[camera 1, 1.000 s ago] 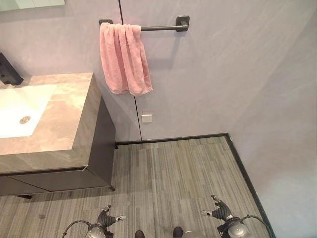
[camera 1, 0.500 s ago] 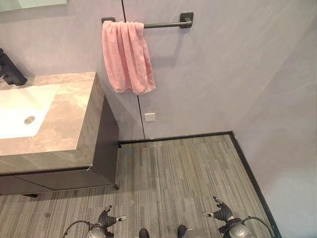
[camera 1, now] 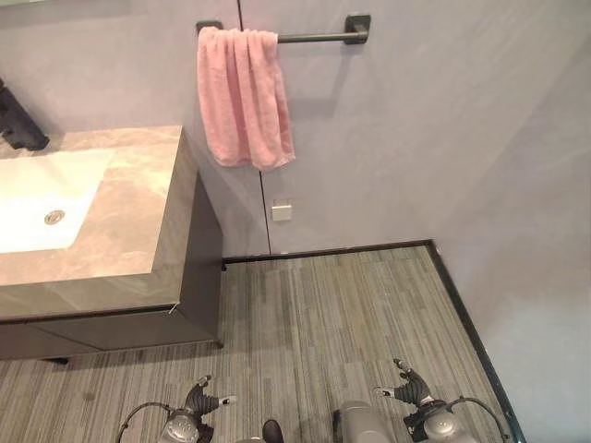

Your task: Put brush and paste in cup on sink, flatten towel.

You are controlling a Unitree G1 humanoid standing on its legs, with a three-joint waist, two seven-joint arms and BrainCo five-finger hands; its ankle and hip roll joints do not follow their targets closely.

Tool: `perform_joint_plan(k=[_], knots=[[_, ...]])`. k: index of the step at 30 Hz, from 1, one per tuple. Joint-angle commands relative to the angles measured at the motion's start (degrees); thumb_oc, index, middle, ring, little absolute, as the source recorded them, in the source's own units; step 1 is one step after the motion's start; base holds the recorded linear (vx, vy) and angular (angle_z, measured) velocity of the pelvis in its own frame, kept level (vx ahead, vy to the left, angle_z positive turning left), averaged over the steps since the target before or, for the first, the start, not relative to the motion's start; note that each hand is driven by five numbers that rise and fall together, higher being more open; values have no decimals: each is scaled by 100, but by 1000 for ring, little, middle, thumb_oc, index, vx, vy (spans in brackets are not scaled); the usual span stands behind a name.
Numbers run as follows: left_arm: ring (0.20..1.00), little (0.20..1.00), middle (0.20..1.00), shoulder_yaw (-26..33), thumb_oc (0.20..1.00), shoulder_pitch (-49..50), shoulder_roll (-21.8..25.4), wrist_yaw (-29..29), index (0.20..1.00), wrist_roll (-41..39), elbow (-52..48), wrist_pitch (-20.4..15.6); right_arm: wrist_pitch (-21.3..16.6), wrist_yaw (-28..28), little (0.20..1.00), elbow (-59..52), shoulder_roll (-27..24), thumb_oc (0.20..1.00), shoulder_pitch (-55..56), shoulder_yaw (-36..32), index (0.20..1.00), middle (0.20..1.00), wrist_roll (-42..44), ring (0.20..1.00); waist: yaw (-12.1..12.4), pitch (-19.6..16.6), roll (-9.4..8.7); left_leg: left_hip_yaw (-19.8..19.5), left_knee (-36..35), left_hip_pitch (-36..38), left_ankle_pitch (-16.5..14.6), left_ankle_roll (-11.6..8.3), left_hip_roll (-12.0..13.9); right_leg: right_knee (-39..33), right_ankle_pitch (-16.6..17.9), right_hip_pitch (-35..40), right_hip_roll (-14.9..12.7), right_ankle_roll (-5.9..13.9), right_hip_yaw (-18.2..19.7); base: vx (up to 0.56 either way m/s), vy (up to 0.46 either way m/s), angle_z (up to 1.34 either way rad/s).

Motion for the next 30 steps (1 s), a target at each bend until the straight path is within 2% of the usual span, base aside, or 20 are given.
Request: perform_joint_plan(k=[1,4,6,9,13,14,15,17,18,19,20,21,22,24,25,26,27,28,29,30], knots=[[1000,1000,1000,103,1000,-94,159,81,1000,146,-11,-144,-163,-166,1000,-94,-89,1000,-55,-52,1000,1000,154,1000,-130,-110,-84,-356,467,20,-505,-177,-395,-1476,1643,-67,-338,349,-157,198,-59,12],[1000,1000,1000,140,1000,-136,139,98,1000,121,11,-151,-149,-175,1000,-95,-85,1000,-81,-54,1000,1000,156,1000,-190,-55,-127,-433,598,96,-647,-220,-441,-1994,1907,-151,-417,466,-102,175,-51,5],[1000,1000,1000,184,1000,-135,116,107,1000,127,-7,-144,-116,-163,1000,-160,-108,1000,-82,-61,1000,1000,83,1000,-211,-40,-166,-465,723,227,-826,-293,-442,-2417,2119,-214,-615,554,-439,244,-79,23],[1000,1000,1000,188,1000,-84,85,83,1000,143,-31,-131,-104,-127,1000,-246,-142,1000,-15,-65,1000,1000,17,1000,-227,-107,-199,-581,803,407,-961,-335,-453,-2355,2157,-174,-576,539,-614,333,-120,34],[1000,1000,1000,149,1000,-38,91,47,1000,182,-45,-105,-121,-69,1000,-341,-208,1000,96,-70,1000,1000,50,1000,-278,-263,-158,-733,925,558,-999,-457,-315,-2172,1913,-61,-363,390,-654,279,-170,18],[1000,1000,1000,125,1000,-29,108,40,1000,176,-28,-88,-132,-22,1000,-435,-281,1000,112,-32,1000,1000,55,1000,-324,-352,-117,-826,1329,497,-745,-661,-181,-2054,1710,92,-55,212,-574,315,-225,11],[1000,1000,1000,112,1000,-31,103,27,1000,148,-23,-87,-132,-13,1000,-476,-347,1000,137,-29,1000,1000,31,1000,-335,-372,-100,-890,1845,299,-522,-789,-119,-2077,1608,232,3,115,-615,412,-300,36],[1000,1000,1000,88,1000,-94,91,-10,1000,105,-29,-69,-162,-30,1000,-523,-482,1000,121,-44,1000,1000,38,1000,-319,-316,-114,-926,3045,-269,243,-1129,22,-2203,1498,539,78,-114,-632,212,-209,53],[1000,1000,1000,89,1000,-96,95,-11,1000,105,-28,-69,-162,-30,1000,-522,-477,1000,119,-43,1000,1000,38,1000,-337,-337,-133,-940,3033,-297,270,-1125,-3,-2212,1510,519,51,-110,-640,122,-190,43],[1000,1000,1000,35,1000,-158,113,-18,1000,99,-79,-61,-157,-64,1000,-555,-549,1000,103,-47,1000,1000,29,1000,-316,-276,-218,-857,3554,-591,543,-1242,79,-2302,1470,658,-3,-196,-657,45,-91,32],[1000,1000,1000,34,1000,-161,114,-19,1000,98,-80,-59,-157,-64,1000,-556,-548,1000,102,-50,1000,1000,28,1000,-327,-277,-204,-872,3603,-625,524,-1246,92,-2304,1473,651,7,-200,-674,198,-245,28],[1000,1000,1000,29,1000,-288,178,37,1000,57,-92,-72,-136,-133,1000,-547,-643,1000,83,-58,1000,1000,44,1000,-299,-174,-334,-513,4042,-1063,493,-1183,282,-2424,1317,896,-27,-348,-655,252,-170,18],[1000,1000,1000,38,1000,-305,172,57,1000,18,-94,-78,-120,-155,1000,-446,-650,1000,83,-69,1000,1000,6,1000,-291,-187,-302,-234,3400,-1154,354,-1105,543,-2483,1250,1030,-32,-297,-657,312,-164,21],[1000,1000,1000,50,1000,-311,167,87,1000,-21,-92,-107,-101,-248,1000,-344,-661,1000,94,-107,1000,1000,-81,1000,-282,-242,-274,87,2231,-1157,200,-1022,793,-2616,1177,1167,-151,-153,-696,189,40,14],[1000,1000,1000,50,1000,-310,168,87,1000,-21,-92,-107,-101,-248,1000,-344,-661,1000,94,-107,1000,1000,-81,1000,-282,-244,-277,89,2223,-1154,205,-1021,789,-2616,1177,1166,-154,-153,-695,164,121,13],[1000,1000,1000,49,1000,-302,158,111,1000,-21,-74,-126,-98,-312,1000,-320,-678,1000,110,-142,1000,1000,-125,1000,-285,-273,-200,215,1369,-1233,352,-1078,976,-2680,1137,1232,-191,-56,-690,258,253,16],[1000,1000,1000,-14,1000,-296,129,143,1000,3,-82,-138,-109,-370,1000,-265,-710,1000,141,-182,1000,1000,-193,1000,-257,-311,-51,292,223,-1331,1016,-1240,1307,-2641,1010,1293,-261,42,-610,258,253,8],[1000,1000,1000,-15,1000,-296,129,143,1000,3,-82,-138,-109,-370,1000,-265,-710,1000,141,-182,1000,1000,-193,1000,-254,-307,-53,297,209,-1318,1023,-1240,1304,-2639,1008,1297,-263,42,-607,277,248,3],[1000,1000,1000,-39,1000,-277,130,161,1000,25,-110,-137,-92,-380,1000,-241,-739,1000,125,-177,1000,1000,-246,1000,-176,-300,6,-94,181,-1361,1128,-1215,1288,-2536,944,1322,-276,62,-495,154,116,-11],[1000,1000,1000,-51,1000,-225,134,155,1000,-21,-153,-133,-74,-321,1000,-331,-749,1000,123,-146,1000,1000,-286,1000,-173,-297,60,-312,284,-1196,929,-1160,1179,-2419,907,1277,-254,88,-370,262,259,-66]])
